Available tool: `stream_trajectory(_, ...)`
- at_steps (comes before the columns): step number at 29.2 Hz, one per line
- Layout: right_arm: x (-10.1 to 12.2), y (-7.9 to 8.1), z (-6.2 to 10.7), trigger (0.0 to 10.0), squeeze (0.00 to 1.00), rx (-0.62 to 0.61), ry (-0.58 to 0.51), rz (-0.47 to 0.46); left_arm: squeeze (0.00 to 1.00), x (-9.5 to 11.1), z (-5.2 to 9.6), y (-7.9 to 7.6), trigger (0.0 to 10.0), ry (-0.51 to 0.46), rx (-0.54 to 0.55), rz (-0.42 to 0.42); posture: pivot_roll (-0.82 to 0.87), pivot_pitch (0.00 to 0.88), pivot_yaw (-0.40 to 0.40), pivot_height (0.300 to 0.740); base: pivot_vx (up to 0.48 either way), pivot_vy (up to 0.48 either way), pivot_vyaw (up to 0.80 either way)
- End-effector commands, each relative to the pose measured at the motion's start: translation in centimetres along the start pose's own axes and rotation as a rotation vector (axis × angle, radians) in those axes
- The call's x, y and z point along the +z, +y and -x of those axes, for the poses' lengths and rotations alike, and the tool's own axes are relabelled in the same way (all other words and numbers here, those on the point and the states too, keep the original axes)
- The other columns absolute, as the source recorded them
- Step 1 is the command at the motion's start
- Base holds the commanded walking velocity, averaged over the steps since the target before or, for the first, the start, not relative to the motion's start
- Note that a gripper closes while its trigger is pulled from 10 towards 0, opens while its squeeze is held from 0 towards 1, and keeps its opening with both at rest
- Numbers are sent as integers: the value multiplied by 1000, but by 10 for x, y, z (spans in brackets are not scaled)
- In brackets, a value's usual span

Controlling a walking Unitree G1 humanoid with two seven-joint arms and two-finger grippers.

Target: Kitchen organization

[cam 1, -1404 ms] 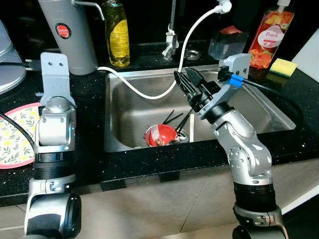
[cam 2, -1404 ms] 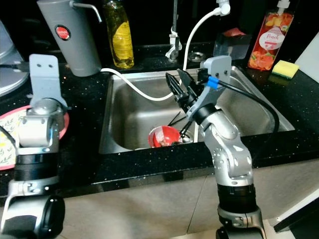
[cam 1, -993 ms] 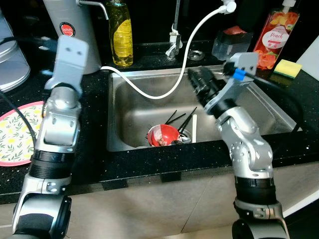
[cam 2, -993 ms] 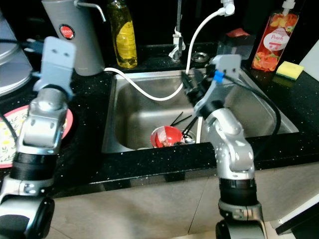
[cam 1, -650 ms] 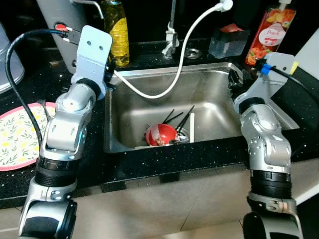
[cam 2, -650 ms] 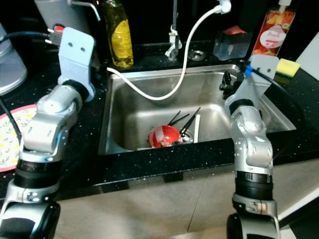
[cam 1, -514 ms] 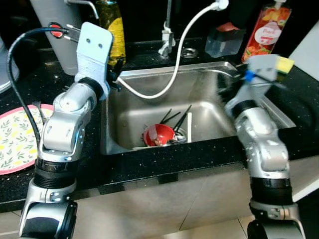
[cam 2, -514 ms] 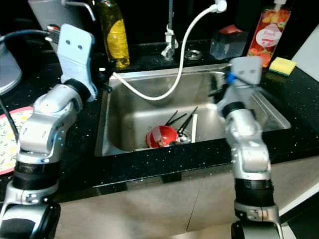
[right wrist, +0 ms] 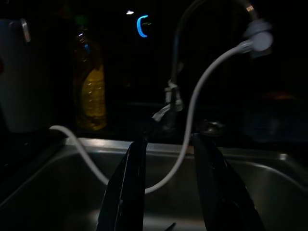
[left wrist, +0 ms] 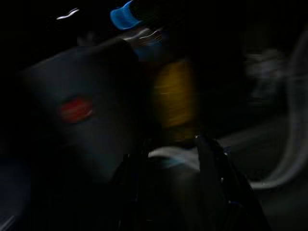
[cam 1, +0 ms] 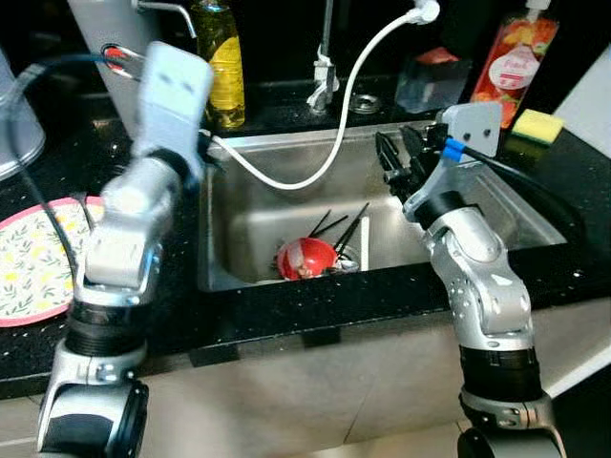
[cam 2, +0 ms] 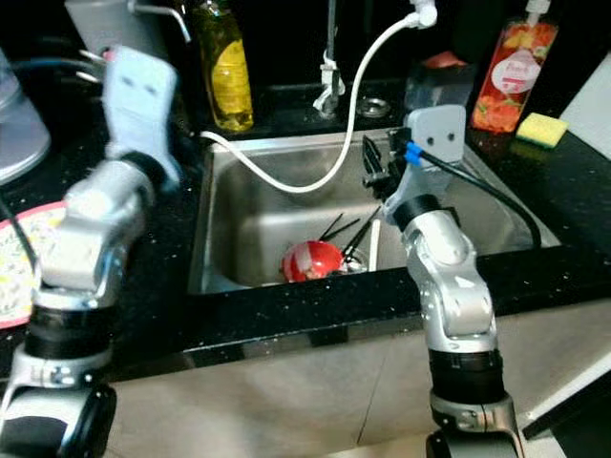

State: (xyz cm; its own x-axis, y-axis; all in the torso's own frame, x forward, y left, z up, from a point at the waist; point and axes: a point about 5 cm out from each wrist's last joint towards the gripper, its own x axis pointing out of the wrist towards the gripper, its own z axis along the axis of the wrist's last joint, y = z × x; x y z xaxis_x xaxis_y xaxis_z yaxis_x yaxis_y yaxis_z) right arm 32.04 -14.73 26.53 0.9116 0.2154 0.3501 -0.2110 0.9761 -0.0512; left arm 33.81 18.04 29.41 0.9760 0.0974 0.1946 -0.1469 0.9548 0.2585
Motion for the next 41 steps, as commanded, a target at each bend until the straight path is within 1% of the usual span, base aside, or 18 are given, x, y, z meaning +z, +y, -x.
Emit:
stream_trajectory(1,2,-1,-2,10000,0,-3,-13,-5,0,-20,-2,29,10000,133,210,3,68,0,26,740,0,0,0)
stream_trajectory(3,2,-1,-1,10000,0,-4,-13,-8,0,-32,0,47,10000,209,304,13,70,0,25,740,0,0,0)
stream_trajectory(5,2,-1,-1,10000,0,-4,-12,-9,0,-42,3,56,10000,256,343,16,70,0,25,740,0,0,0)
stream_trajectory(7,1,-1,-1,10000,0,-5,-10,-11,0,-47,4,59,10000,284,357,20,70,0,25,740,0,0,0)
stream_trajectory(10,1,-1,-1,10000,0,-6,-9,-13,0,-52,5,61,10000,310,381,27,70,0,25,740,0,0,0)
stream_trajectory(18,-1,1,-2,10000,0,6,-6,-17,0,-54,2,52,10000,330,381,41,75,0,23,740,0,0,0)
stream_trajectory(20,-1,2,-2,10000,0,5,-5,-19,0,-56,2,54,10000,353,423,54,75,0,23,740,0,0,0)
stream_trajectory(21,-1,1,-1,10000,0,3,-4,-20,0,-59,4,57,10000,383,455,80,74,3,22,740,0,0,0)
stream_trajectory(22,-1,1,-1,10000,0,3,-4,-20,0,-59,4,57,10000,383,455,80,74,3,22,740,0,0,0)
stream_trajectory(23,-1,1,-1,10000,0,3,-3,-20,0,-67,5,59,10000,444,462,161,74,3,22,740,0,0,0)
stream_trajectory(25,-1,1,-1,10000,0,3,-3,-20,0,-69,5,59,10000,459,460,181,74,3,22,740,0,0,0)
stream_trajectory(26,-2,1,-1,10000,0,3,-1,-20,0,-82,10,62,10000,564,489,281,76,6,21,740,0,0,0)
stream_trajectory(28,-2,1,-1,10000,0,3,0,-21,0,-86,13,63,10000,601,505,308,76,6,21,740,0,0,0)
stream_trajectory(35,-3,2,-1,10000,0,6,1,-27,0,-91,16,64,10000,646,502,290,86,8,16,740,0,0,0)
stream_trajectory(37,-3,3,-2,10000,0,10,1,-29,0,-89,17,64,10000,636,525,247,85,9,15,740,0,0,0)
stream_trajectory(39,-2,3,-2,10000,0,10,0,-30,0,-87,17,66,10000,634,541,232,85,10,14,740,0,0,0)
stream_trajectory(40,-2,3,-2,10000,0,11,0,-30,349,-88,18,66,10000,643,543,243,85,10,14,740,0,0,0)
stream_trajectory(41,-2,3,-2,10000,0,11,1,-30,349,-89,18,65,10000,649,535,248,86,10,13,740,0,0,0)
